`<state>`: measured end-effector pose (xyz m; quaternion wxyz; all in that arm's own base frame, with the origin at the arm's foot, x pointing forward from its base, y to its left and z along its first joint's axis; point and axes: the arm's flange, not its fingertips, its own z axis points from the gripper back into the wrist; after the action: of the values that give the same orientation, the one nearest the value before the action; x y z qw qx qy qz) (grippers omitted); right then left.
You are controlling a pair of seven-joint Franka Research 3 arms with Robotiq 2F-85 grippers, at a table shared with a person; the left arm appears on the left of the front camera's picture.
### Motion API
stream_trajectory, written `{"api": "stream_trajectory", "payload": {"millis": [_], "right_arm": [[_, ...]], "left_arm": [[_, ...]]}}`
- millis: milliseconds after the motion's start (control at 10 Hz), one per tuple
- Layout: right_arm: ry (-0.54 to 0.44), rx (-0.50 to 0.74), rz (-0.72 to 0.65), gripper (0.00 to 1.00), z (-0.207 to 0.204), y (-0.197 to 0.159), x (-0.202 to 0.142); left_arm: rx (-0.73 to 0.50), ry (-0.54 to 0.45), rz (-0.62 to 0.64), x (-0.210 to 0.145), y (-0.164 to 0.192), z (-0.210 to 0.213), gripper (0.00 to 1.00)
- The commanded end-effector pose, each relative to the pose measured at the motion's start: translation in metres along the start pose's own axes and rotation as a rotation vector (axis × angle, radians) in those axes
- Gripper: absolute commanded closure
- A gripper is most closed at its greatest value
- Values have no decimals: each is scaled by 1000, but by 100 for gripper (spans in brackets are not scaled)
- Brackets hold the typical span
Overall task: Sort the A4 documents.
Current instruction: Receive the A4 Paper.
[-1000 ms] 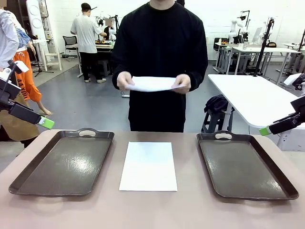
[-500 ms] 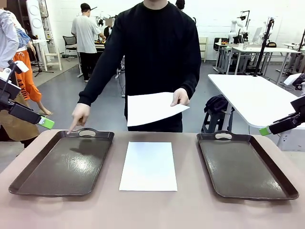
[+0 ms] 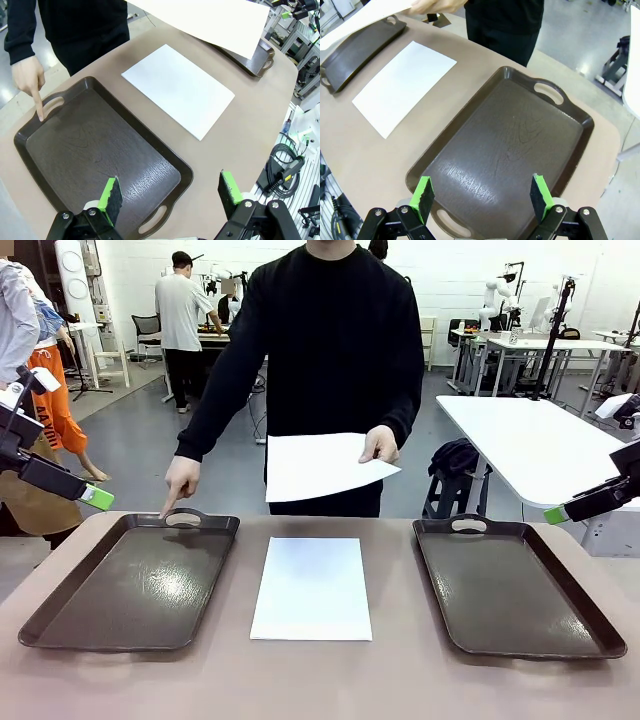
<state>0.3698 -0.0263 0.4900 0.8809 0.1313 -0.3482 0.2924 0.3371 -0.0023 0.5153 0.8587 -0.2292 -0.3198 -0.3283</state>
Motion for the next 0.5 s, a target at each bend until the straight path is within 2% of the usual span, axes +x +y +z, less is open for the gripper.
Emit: {"api": "stream_trajectory", "payload": {"millis": [0, 300, 400], "right_arm": [[-5, 3, -2, 0, 1, 0, 0], [-5, 3, -2, 0, 1, 0, 0], [-5, 3, -2, 0, 1, 0, 0]], "left_arm": [[-15, -7, -5, -1, 2, -1, 0], [0, 0, 0, 0, 0, 0, 0], [-66, -26, 47, 7, 7, -7, 0]]}}
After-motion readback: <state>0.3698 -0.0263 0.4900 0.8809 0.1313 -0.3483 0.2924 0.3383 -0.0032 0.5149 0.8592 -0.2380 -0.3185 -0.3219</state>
